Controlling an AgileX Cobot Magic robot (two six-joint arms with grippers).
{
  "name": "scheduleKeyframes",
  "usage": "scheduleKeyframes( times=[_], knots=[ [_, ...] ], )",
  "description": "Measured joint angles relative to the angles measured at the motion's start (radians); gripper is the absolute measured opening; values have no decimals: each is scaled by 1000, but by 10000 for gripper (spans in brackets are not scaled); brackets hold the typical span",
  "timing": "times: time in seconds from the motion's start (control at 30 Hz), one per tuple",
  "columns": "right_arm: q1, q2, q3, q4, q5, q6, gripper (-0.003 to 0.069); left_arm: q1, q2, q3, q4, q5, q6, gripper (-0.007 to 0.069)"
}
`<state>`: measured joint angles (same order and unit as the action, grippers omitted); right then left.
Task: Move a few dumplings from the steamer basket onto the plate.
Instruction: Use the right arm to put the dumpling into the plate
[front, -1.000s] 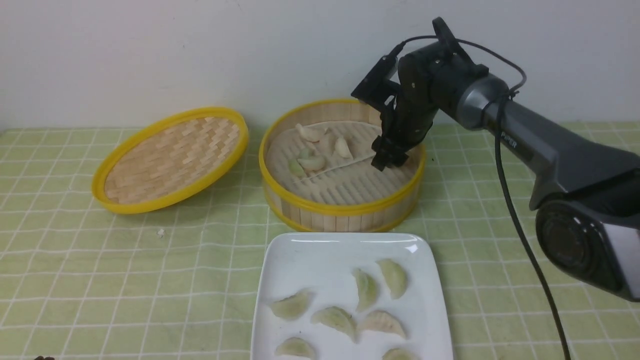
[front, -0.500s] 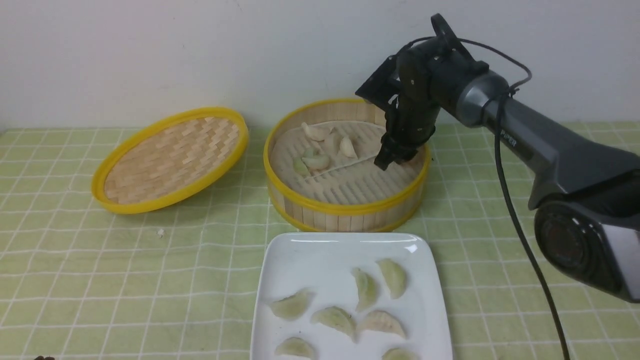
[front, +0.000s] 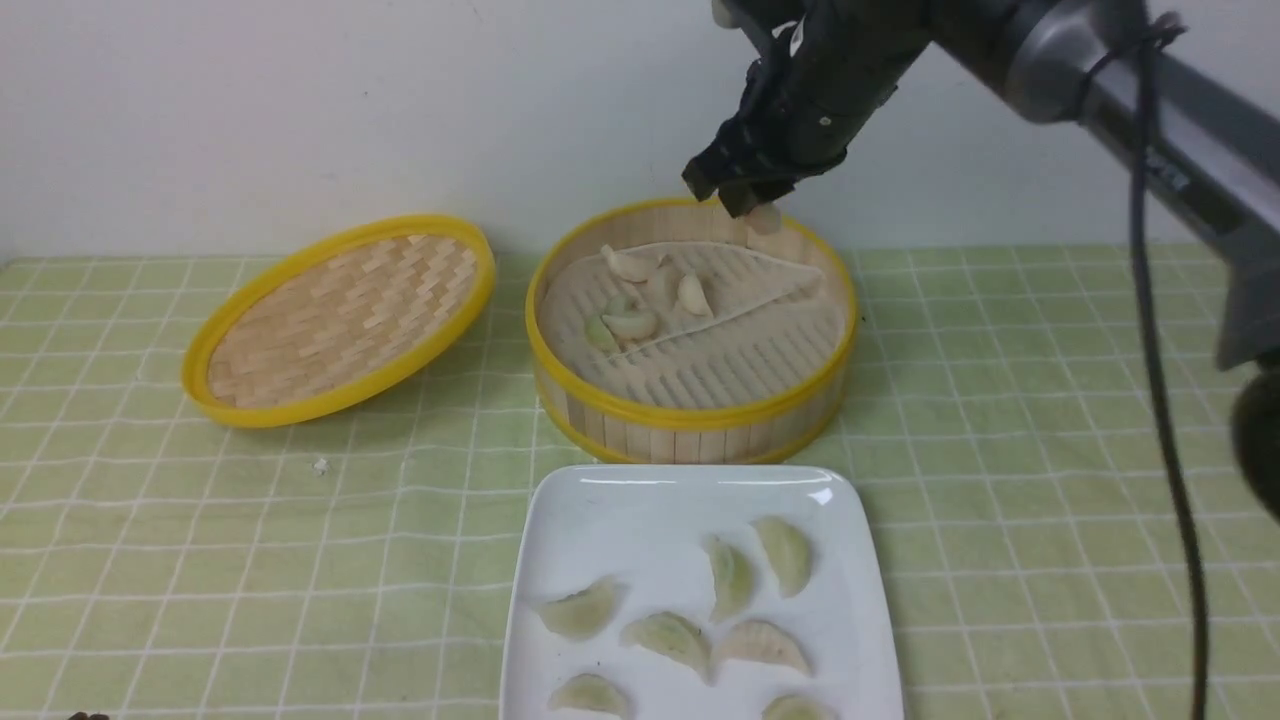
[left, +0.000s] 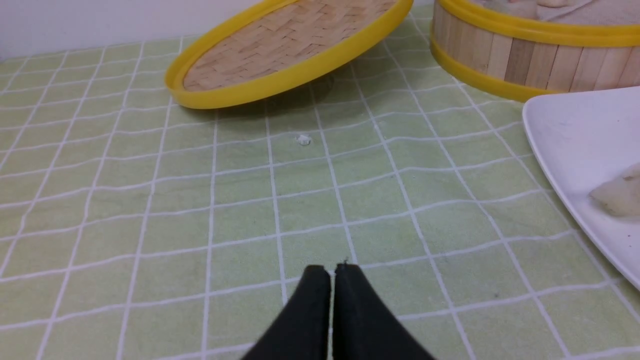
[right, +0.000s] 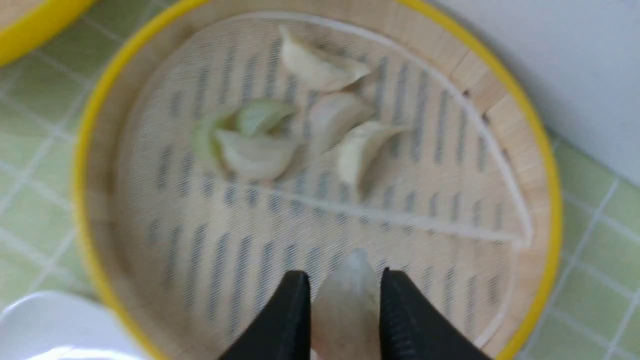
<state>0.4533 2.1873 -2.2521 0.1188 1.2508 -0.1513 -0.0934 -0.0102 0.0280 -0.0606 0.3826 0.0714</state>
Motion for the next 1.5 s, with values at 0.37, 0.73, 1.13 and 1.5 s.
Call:
scheduleKeyframes(
  times=[0.37, 0.73, 1.13, 1.5],
  knots=[
    [150, -174, 498, 169, -25, 42, 162, 0, 0, 0, 0, 0, 0, -6],
    [208, -76, 513, 150, -91, 116, 275, 0, 0, 0, 0, 0, 0, -6],
    [208, -130, 349, 18, -21, 177, 353, 0, 0, 0, 0, 0, 0, -6],
    [208, -738, 483, -110, -2, 277, -12, 0, 0, 0, 0, 0, 0, -6]
  ],
)
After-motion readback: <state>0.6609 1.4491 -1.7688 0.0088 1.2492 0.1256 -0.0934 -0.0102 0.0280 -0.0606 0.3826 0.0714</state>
